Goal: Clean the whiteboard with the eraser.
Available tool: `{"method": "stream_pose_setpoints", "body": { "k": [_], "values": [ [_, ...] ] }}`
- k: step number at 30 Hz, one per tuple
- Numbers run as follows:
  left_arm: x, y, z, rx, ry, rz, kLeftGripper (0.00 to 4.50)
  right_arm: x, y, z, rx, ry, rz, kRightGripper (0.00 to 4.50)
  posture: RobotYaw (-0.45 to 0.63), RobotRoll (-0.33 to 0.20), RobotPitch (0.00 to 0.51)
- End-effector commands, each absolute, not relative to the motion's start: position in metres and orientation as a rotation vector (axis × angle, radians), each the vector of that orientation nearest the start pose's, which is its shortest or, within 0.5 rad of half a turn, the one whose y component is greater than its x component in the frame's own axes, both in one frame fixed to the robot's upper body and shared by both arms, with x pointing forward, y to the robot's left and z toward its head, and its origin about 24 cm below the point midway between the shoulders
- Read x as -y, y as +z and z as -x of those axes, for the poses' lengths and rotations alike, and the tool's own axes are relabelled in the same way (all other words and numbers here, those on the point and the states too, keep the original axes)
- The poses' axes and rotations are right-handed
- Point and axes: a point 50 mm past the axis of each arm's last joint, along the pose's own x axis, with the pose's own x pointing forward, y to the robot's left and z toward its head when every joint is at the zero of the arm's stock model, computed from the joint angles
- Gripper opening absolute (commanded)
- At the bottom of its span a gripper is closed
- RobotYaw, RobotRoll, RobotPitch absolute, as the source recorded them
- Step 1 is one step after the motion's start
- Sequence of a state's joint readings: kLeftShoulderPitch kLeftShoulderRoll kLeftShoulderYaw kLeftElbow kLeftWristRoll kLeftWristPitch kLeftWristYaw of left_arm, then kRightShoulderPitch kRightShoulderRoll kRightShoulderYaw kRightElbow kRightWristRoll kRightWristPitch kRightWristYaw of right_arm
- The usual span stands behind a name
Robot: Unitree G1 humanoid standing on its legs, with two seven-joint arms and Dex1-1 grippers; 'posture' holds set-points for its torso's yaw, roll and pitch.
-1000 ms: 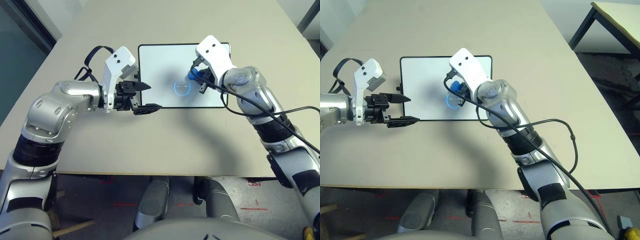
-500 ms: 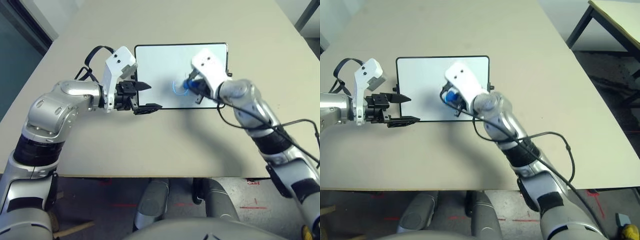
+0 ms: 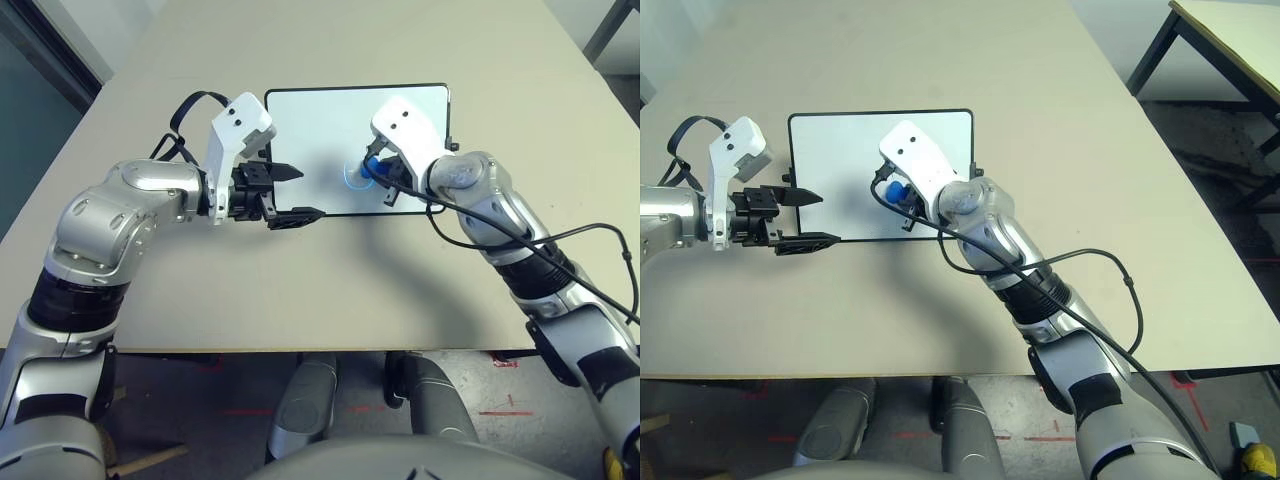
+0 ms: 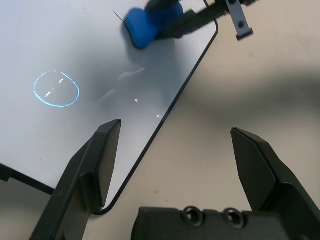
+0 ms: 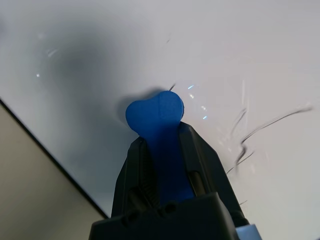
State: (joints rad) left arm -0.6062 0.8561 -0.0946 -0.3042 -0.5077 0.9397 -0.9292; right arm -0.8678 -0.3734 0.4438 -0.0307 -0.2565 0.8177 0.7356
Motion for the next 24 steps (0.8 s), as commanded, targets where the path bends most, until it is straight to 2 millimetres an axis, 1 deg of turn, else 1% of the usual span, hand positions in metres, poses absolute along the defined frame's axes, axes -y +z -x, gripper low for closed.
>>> {"method": "stream_pose_setpoints", "body": {
  "k": [1, 5, 8, 13, 20, 24],
  "values": [
    [-0.179, 0.206, -0.279, -0.364, -1.026, -0.395, 4.5, 0.08, 0.195, -0.342, -0.201, 0.704, 0.811, 0.8, 0.18, 0.0, 0.171],
    [-0.179, 0.206, -0.279, -0.364, -1.027, -0.396, 4.5, 0.079, 0.199, -0.344, -0.174, 0.692, 0.8, 0.8, 0.18, 0.0, 0.17],
    [-0.179, 0.206, -0.279, -0.364, -1.028, -0.398, 4.5, 0.077, 0.199, -0.344, -0.172, 0.696, 0.795, 0.8, 0.18, 0.0, 0.168],
    [-0.178, 0.206, -0.279, -0.361, -1.031, -0.399, 4.5, 0.074, 0.182, -0.334, -0.218, 0.748, 0.803, 0.8, 0.18, 0.0, 0.166],
    [-0.177, 0.206, -0.279, -0.36, -1.035, -0.399, 4.5, 0.068, 0.157, -0.312, -0.296, 0.847, 0.827, 0.8, 0.18, 0.0, 0.169],
    [-0.177, 0.206, -0.279, -0.36, -1.035, -0.4, 4.5, 0.07, 0.149, -0.307, -0.324, 0.861, 0.837, 0.8, 0.17, 0.0, 0.171]
  ]
}}
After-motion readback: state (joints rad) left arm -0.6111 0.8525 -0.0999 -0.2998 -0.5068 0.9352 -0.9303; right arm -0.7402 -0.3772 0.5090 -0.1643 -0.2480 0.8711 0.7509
